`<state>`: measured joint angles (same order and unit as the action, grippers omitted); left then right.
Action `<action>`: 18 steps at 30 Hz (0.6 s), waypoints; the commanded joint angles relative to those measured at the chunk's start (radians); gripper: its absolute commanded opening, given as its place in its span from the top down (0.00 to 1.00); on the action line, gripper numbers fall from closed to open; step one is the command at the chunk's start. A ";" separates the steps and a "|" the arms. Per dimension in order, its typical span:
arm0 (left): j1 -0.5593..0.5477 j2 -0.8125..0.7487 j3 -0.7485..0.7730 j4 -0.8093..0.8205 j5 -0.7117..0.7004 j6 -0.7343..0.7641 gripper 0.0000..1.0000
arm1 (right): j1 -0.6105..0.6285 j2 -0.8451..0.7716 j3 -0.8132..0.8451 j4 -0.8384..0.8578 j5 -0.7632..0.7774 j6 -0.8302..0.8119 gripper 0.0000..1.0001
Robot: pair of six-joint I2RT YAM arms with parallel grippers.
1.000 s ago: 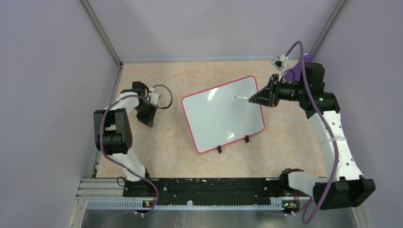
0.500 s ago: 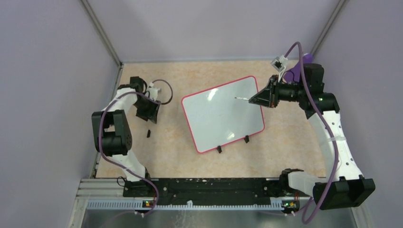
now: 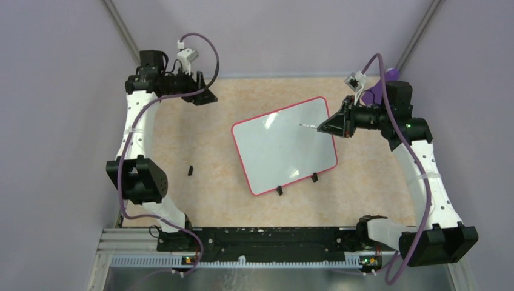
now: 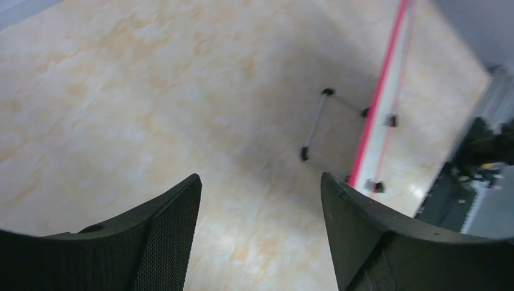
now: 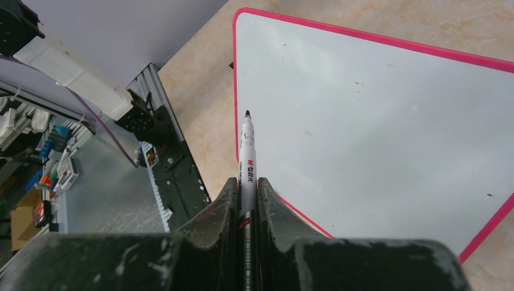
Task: Write a sentence on the whiteboard
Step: Adjust the whiteboard at the center of the board.
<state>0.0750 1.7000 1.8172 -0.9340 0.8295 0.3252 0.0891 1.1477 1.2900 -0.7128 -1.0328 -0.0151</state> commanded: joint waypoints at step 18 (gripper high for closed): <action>-0.337 0.211 0.053 0.261 0.295 -0.304 0.27 | 0.004 -0.034 0.047 0.011 -0.001 -0.019 1.00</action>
<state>-0.2516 1.9038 1.8477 -0.7162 1.1469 0.0292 0.0891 1.1469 1.2903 -0.7136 -1.0225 -0.0254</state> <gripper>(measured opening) 0.737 0.105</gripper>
